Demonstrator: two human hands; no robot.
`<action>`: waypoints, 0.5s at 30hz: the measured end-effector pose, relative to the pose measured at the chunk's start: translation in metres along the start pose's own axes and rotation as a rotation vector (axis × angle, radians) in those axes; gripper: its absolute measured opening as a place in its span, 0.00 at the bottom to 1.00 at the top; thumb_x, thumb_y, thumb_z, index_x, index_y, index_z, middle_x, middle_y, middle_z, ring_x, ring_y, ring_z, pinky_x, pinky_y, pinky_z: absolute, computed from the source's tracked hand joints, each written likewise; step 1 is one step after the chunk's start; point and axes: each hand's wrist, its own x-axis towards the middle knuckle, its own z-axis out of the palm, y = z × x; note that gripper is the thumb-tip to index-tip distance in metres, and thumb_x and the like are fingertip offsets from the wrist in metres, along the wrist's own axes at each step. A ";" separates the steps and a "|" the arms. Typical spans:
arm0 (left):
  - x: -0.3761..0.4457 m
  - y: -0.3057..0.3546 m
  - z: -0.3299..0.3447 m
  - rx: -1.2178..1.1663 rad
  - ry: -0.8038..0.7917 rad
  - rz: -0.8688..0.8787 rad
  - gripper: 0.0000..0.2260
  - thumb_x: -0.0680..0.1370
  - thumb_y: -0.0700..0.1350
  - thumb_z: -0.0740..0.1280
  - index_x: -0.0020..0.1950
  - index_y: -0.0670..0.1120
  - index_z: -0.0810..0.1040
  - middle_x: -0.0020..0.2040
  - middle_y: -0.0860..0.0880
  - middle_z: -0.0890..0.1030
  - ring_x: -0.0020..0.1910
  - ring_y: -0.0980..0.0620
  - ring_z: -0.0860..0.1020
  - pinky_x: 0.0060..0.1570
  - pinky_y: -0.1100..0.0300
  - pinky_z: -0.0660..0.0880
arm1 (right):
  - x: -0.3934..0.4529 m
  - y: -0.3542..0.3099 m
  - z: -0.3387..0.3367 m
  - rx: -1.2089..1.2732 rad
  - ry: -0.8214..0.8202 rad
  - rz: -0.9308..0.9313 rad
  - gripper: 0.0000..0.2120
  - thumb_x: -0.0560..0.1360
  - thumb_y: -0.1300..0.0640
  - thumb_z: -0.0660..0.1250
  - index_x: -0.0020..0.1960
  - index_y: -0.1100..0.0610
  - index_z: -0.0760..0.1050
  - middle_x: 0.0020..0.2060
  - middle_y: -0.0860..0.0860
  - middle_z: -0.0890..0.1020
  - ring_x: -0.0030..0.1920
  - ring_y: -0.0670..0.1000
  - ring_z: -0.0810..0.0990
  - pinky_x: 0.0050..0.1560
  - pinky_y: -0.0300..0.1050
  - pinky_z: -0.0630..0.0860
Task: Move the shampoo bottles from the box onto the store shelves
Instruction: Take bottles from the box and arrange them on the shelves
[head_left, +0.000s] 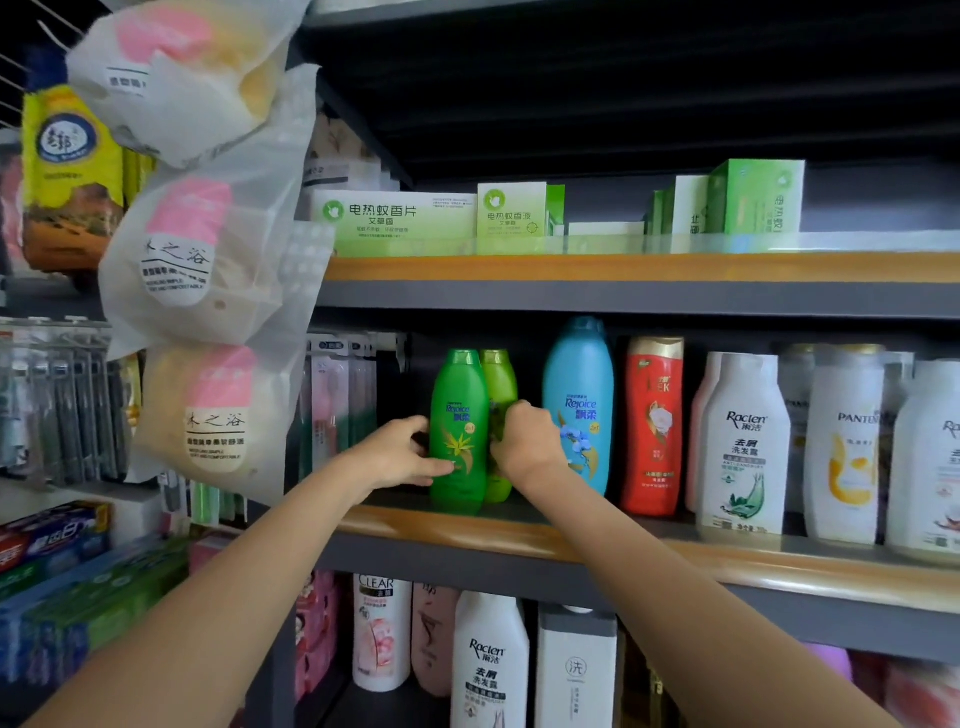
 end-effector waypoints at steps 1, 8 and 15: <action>0.001 -0.001 0.000 0.016 0.007 0.006 0.22 0.74 0.34 0.68 0.67 0.39 0.68 0.43 0.47 0.73 0.38 0.53 0.76 0.35 0.70 0.77 | 0.000 0.001 0.000 -0.015 0.009 -0.006 0.13 0.76 0.68 0.60 0.60 0.68 0.68 0.58 0.64 0.75 0.58 0.63 0.76 0.54 0.50 0.73; 0.013 -0.003 0.006 0.120 0.042 0.022 0.32 0.72 0.40 0.72 0.73 0.45 0.62 0.60 0.37 0.75 0.50 0.43 0.80 0.54 0.55 0.78 | -0.007 0.010 -0.004 -0.005 0.009 -0.016 0.05 0.75 0.71 0.59 0.49 0.67 0.72 0.52 0.63 0.78 0.53 0.62 0.78 0.48 0.48 0.74; 0.016 0.000 0.012 0.076 -0.052 -0.002 0.29 0.75 0.39 0.69 0.74 0.46 0.61 0.63 0.39 0.75 0.55 0.48 0.77 0.45 0.65 0.77 | -0.012 0.008 -0.007 0.124 -0.060 -0.023 0.16 0.73 0.62 0.64 0.31 0.58 0.61 0.29 0.51 0.68 0.36 0.54 0.72 0.29 0.41 0.68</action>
